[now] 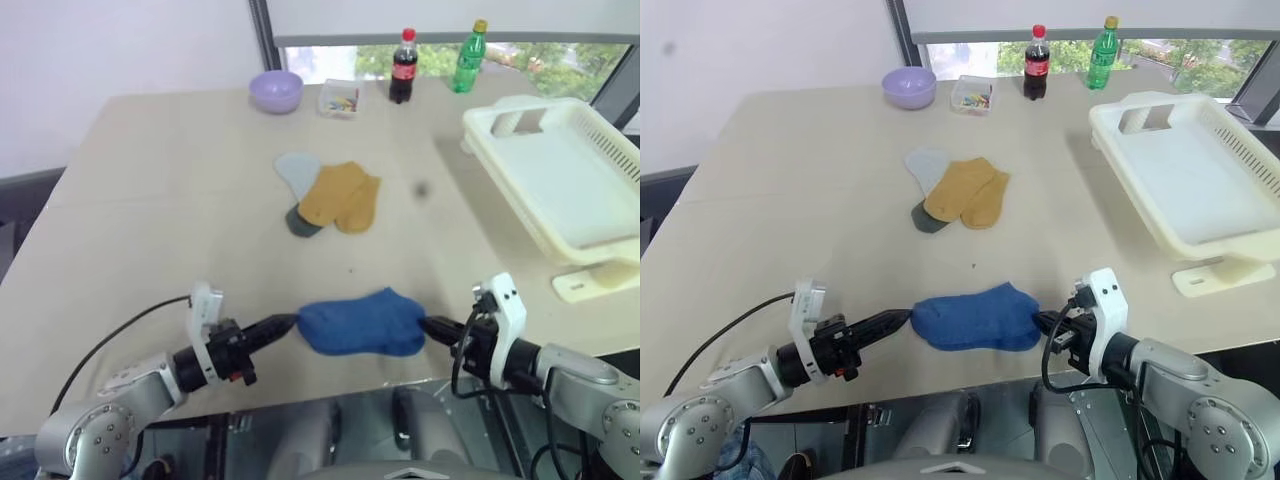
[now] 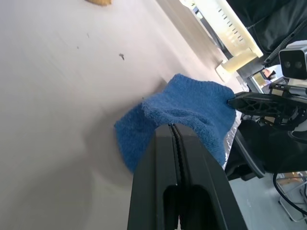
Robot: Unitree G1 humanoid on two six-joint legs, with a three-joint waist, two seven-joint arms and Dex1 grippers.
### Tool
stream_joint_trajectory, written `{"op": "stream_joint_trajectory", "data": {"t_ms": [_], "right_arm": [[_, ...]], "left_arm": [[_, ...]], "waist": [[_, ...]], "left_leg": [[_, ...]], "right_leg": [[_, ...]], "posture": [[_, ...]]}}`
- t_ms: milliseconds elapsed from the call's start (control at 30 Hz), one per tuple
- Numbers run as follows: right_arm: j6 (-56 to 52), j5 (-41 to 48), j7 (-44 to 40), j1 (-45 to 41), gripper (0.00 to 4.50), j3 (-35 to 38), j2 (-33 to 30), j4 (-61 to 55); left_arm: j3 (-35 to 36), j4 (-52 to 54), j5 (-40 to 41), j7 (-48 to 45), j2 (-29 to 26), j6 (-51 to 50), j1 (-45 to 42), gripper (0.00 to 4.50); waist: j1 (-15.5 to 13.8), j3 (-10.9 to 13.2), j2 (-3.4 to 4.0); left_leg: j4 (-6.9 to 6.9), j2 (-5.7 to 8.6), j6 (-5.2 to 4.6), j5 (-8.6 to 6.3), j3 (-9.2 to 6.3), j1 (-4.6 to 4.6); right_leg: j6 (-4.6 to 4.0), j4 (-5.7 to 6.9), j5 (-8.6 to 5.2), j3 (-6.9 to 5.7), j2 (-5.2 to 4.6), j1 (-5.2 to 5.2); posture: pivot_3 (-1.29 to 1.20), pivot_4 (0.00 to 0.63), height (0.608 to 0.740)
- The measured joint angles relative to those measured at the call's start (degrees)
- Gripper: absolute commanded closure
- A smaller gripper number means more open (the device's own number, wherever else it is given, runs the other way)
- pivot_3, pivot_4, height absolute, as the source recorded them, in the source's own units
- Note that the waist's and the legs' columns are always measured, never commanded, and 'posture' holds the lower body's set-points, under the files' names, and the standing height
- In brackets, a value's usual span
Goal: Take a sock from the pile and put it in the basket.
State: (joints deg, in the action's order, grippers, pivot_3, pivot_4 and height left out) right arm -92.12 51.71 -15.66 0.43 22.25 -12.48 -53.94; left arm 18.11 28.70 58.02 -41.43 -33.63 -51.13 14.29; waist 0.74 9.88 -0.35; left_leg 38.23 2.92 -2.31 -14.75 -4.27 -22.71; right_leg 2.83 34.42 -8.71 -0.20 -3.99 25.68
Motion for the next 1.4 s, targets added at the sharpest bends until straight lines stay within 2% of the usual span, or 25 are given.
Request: {"op": "stream_joint_trajectory", "data": {"t_ms": [233, 267, 300, 333, 500, 533, 600, 700, 800, 900, 1133, 1233, 1267, 1300, 1333, 1400], "right_arm": [[0.0, 0.0, 0.4, 2.0, 4.5, -0.6, -1.0, 0.2], [0.0, 0.0, 0.4, 2.2, 4.07, -0.7, -1.3, 0.2], [0.0, 0.0, 0.4, 2.7, 3.91, -1.0, -1.9, 0.3], [0.1, 0.0, 0.3, 3.1, 3.51, -1.1, -2.1, 0.5], [2.5, 0.3, -1.3, 5.3, 1.24, -4.0, -7.2, 0.3], [3.9, -0.1, -1.7, 5.6, 1.24, -4.7, -8.5, 0.1], [8.9, -2.1, -3.9, 5.9, 1.24, -5.8, -15.0, -0.6], [23.4, -8.9, -11.5, 7.3, 1.24, -7.8, -25.3, -1.2], [38.4, -16.2, -19.2, 7.5, 1.24, -13.2, -30.7, 0.3], [50.5, -22.8, -23.9, 4.5, 1.24, -19.4, -31.7, 6.2], [63.2, -31.0, -29.9, -6.6, 1.24, -29.2, -30.3, 19.2], [66.8, -33.3, -31.6, -8.0, 2.01, -33.1, -28.4, 23.0], [67.5, -33.5, -31.9, -8.1, 2.46, -33.9, -27.6, 23.5], [67.9, -33.8, -32.3, -8.1, 3.11, -34.8, -27.5, 23.5], [68.0, -33.9, -32.6, -8.1, 3.35, -35.2, -27.5, 23.5], [68.0, -34.6, -33.0, -7.6, 3.35, -36.2, -27.6, 23.5]], "left_arm": [[-3.1, -0.1, -3.2, 0.2, -0.5, 1.6, 0.1, 4.46], [-3.5, -0.1, -3.8, 0.3, -0.5, 1.8, 0.1, 4.5], [-4.2, -0.1, -5.0, 0.5, -0.5, 2.4, 0.1, 4.5], [-4.7, -0.1, -5.6, 0.5, -0.5, 2.9, 0.1, 4.5], [-6.3, -0.1, -8.5, 0.6, -0.7, 4.1, 0.0, 4.5], [-6.7, -0.1, -8.8, 0.6, -0.7, 4.2, 0.0, 4.5], [-7.4, -0.2, -9.7, 0.5, -0.8, 4.7, 0.0, 4.5], [-7.9, -1.0, -11.3, 0.7, -0.6, 5.5, -1.0, 4.5], [-9.6, -2.8, -12.9, 1.3, 0.2, 6.0, -4.0, 4.5], [-12.4, -5.9, -15.2, 1.2, 1.1, 7.0, -8.6, 4.5], [-16.7, -12.2, -18.8, -0.9, 1.7, 9.1, -16.2, 4.5], [-17.2, -14.4, -20.1, -2.1, 1.8, 10.1, -18.0, 4.5], [-17.5, -14.8, -20.6, -2.2, 1.8, 10.4, -18.7, 4.5], [-17.7, -15.3, -20.8, -2.4, 1.8, 10.5, -19.0, 4.5], [-17.7, -15.5, -20.8, -2.6, 1.9, 10.6, -19.1, 4.5], [-18.0, -16.0, -21.1, -2.8, 2.1, 10.7, -19.7, 4.5]], "waist": [[0.0, 0.0, 0.0], [0.0, 0.0, -0.01], [0.0, 0.0, -0.01], [0.0, 0.0, -0.01], [0.0, 0.0, 0.01], [-0.1, 0.0, 0.02], [0.0, 0.1, 0.05], [-0.1, 0.1, -0.03], [-0.1, 0.2, -0.07], [-0.2, 0.2, -0.28], [-0.3, 0.4, -0.45], [-0.5, 0.4, -0.44], [-0.7, 0.4, -0.44], [-0.9, 0.4, -0.44], [-1.0, 0.4, -0.44], [-1.4, 0.4, -0.44]], "left_leg": [[0.0, 0.0, 0.0, 0.0, 0.0, -0.01], [0.0, 0.0, 0.0, 0.0, -0.01, -0.02], [0.0, 0.0, 0.0, 0.0, -0.01, -0.02], [0.0, 0.0, 0.01, 0.0, -0.01, -0.02], [-0.01, -0.01, 0.02, -0.01, -0.01, -0.04], [0.0, -0.01, 0.04, -0.03, -0.02, -0.05], [0.01, 0.04, 0.21, -0.12, 0.05, -0.05], [0.01, 0.0, 0.22, -0.13, 0.04, -0.05], [-0.02, -0.05, 0.17, -0.1, -0.02, -0.07], [0.02, -0.03, 0.0, 0.0, 0.0, -0.05], [0.0, -0.01, 0.0, 0.01, -0.03, -0.08], [-0.01, 0.01, 0.01, 0.01, -0.04, -0.1], [-0.01, 0.02, 0.01, 0.01, -0.04, -0.1], [0.0, 0.05, 0.0, 0.01, -0.03, -0.09], [0.01, 0.05, 0.0, 0.01, -0.03, -0.09], [0.02, 0.06, 0.01, 0.01, -0.03, -0.08]], "right_leg": [[0.0, -0.01, 0.0, -0.01, -0.01, 0.0], [0.0, -0.02, 0.0, -0.01, -0.02, 0.0], [0.0, -0.02, 0.0, -0.01, -0.02, 0.0], [0.0, -0.02, 0.0, -0.01, -0.03, 0.0], [0.0, -0.06, 0.0, -0.02, -0.05, 0.0], [0.01, -0.06, 0.0, -0.03, -0.05, 0.0], [0.02, -0.08, 0.0, -0.01, -0.05, -0.01], [0.03, -0.15, 0.0, -0.08, -0.02, -0.02], [0.03, -0.23, 0.0, -0.18, 0.05, -0.05], [0.04, -0.24, 0.02, -0.22, 0.03, -0.11], [0.01, -0.26, 0.03, -0.21, 0.04, -0.08], [0.01, -0.28, 0.04, -0.21, 0.02, -0.07], [0.02, -0.28, 0.04, -0.2, 0.0, -0.07], [0.02, -0.28, 0.05, -0.18, -0.03, -0.09], [0.02, -0.28, 0.05, -0.18, -0.03, -0.09], [0.02, -0.27, 0.05, -0.17, -0.03, -0.1]], "posture": [[0.0, 0.15, 0.732], [0.0, 0.15, 0.732], [0.0, 0.15, 0.732], [0.0, 0.15, 0.732], [0.0, 0.15, 0.732], [0.0, 0.15, 0.732], [0.0, 0.15, 0.732], [0.0, 0.15, 0.732], [0.0, 0.15, 0.732], [0.0, 0.15, 0.732], [0.0, 0.15, 0.732], [0.0, 0.15, 0.732], [0.0, 0.15, 0.732], [0.0, 0.15, 0.732], [0.0, 0.15, 0.732], [0.0, 0.15, 0.732]]}}
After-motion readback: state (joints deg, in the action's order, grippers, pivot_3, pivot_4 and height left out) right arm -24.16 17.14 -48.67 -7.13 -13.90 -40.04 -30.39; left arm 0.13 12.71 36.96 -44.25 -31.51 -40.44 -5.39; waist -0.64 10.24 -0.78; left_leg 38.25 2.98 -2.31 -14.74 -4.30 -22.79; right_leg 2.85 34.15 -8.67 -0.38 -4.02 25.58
